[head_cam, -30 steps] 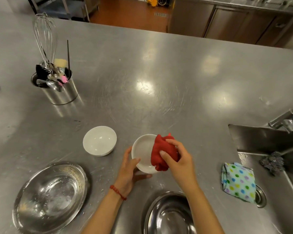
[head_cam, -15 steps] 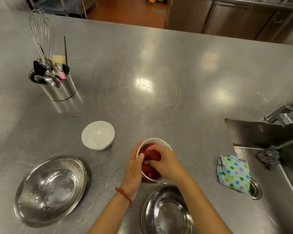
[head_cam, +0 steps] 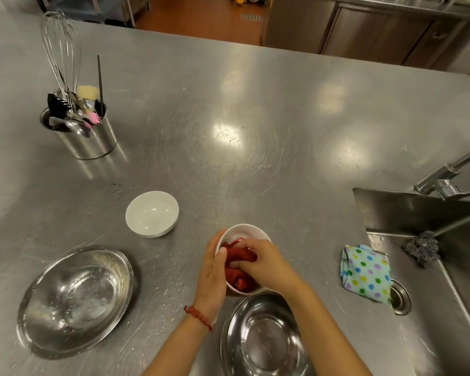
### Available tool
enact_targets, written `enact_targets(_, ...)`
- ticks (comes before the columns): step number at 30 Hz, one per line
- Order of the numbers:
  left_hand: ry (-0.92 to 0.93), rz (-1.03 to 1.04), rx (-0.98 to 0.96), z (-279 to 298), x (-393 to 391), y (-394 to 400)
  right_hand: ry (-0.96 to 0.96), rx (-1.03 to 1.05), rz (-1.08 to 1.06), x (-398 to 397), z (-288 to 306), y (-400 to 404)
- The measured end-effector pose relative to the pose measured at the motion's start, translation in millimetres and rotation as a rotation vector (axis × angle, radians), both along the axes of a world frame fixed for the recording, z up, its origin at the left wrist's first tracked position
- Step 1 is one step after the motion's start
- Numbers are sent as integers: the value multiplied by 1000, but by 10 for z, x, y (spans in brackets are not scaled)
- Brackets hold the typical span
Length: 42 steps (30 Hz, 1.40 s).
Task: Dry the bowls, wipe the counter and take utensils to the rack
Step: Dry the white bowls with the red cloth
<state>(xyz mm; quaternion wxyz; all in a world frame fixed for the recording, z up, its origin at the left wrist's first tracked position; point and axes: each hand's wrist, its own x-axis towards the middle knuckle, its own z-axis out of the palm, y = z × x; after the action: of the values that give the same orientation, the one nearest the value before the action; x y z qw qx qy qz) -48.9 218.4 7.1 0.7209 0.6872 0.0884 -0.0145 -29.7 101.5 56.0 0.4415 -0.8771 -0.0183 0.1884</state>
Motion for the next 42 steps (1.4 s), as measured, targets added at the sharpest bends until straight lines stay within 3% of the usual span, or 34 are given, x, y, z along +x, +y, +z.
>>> enact_targets(3,10,-33,37,4,-42,-25,-75,152,-147,-77,-50,93)
enact_targets(6,23,-26,38,11,-81,-16,-187,41,-336,-191,-154,253)
enact_targets(10,-14,17,65,47,-65,32,-178,-105,-246,-173,-224,280)
enact_targets(13,0,22,62,18,-63,51,-55,-130,-125,-124,-158,187)
enact_targets(15,10,17,50,-36,-65,58,44,-31,-65,-84,-136,124)
enact_targets(18,37,-14,21,-88,-41,62,137,231,-190,-65,-155,109)
enact_targets(22,83,50,-9,-210,71,132,-12,406,-459,-14,-213,57)
enact_targets(31,206,115,140,-422,444,220,-80,374,-682,56,-333,-242)
enact_targets(42,234,89,445,-373,528,354,-69,387,-632,148,-343,-110)
